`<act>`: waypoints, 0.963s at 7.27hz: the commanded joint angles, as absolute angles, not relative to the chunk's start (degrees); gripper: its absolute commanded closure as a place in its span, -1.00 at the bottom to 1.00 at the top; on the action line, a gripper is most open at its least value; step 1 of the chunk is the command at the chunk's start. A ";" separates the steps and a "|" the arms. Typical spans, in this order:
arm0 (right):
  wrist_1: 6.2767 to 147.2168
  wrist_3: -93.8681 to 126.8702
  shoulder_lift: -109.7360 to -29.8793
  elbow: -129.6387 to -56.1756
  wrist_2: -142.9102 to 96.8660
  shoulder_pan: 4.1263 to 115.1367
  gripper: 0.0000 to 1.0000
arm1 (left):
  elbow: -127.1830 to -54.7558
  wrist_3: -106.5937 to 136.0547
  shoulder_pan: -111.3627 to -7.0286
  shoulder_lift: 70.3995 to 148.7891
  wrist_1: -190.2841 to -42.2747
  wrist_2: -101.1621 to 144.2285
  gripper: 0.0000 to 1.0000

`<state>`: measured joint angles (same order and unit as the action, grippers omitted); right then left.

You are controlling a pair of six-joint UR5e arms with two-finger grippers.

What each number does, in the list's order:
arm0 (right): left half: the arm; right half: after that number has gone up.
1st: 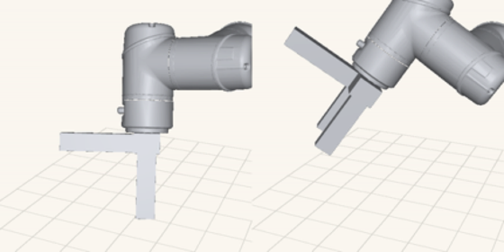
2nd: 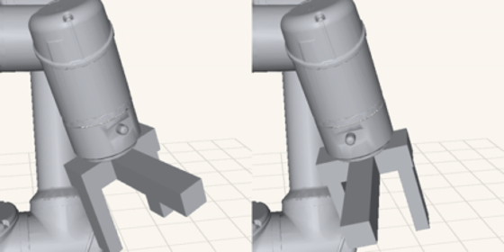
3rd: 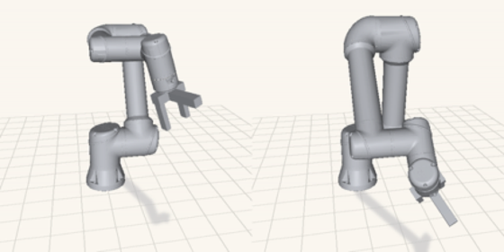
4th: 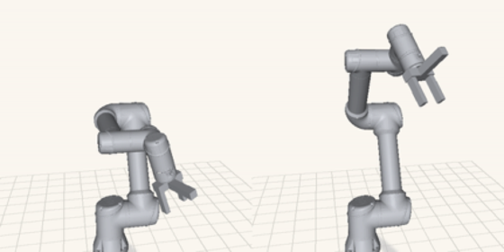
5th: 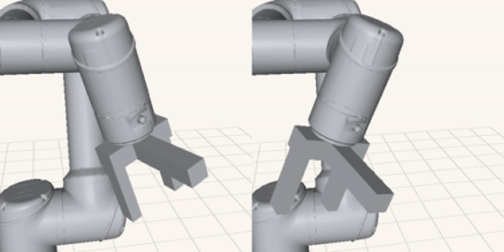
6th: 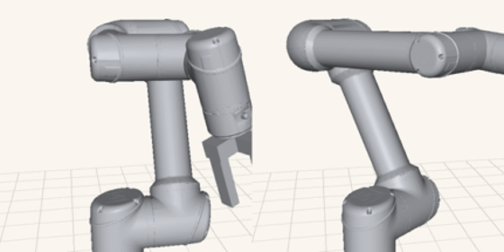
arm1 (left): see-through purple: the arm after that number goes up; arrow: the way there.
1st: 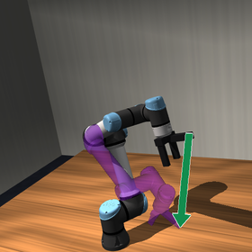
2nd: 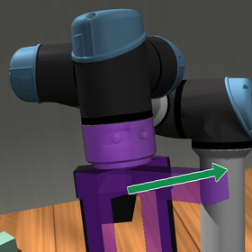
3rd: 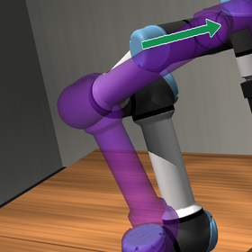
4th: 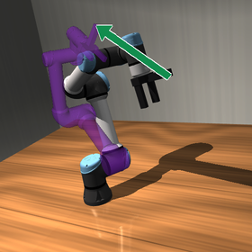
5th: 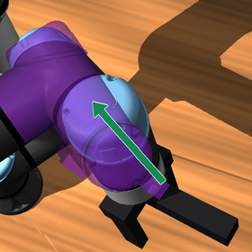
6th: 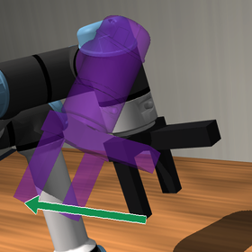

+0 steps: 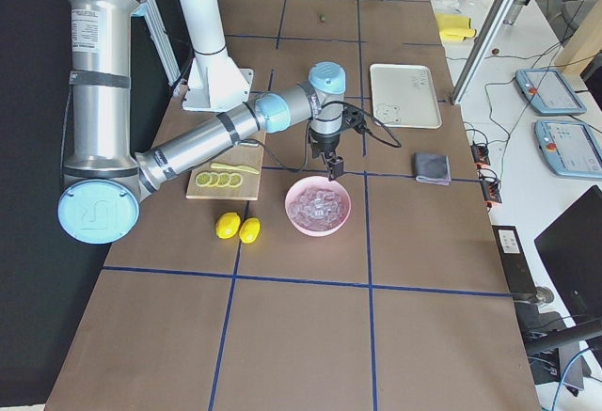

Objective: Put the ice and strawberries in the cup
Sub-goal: 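Lower the right gripper into the bowl and grasp another ice cube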

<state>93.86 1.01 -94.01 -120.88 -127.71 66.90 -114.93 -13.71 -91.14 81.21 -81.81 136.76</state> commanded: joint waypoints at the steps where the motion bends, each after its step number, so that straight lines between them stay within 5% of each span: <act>1: 90.54 3.94 -94.57 -119.28 -127.71 66.71 -1.00 | -115.22 -13.71 -91.14 81.21 -81.74 136.76 -1.00; 7: 73.13 12.39 -94.57 -106.88 -127.00 59.51 -0.94 | -115.22 -13.71 -91.14 81.04 -81.83 136.76 -1.00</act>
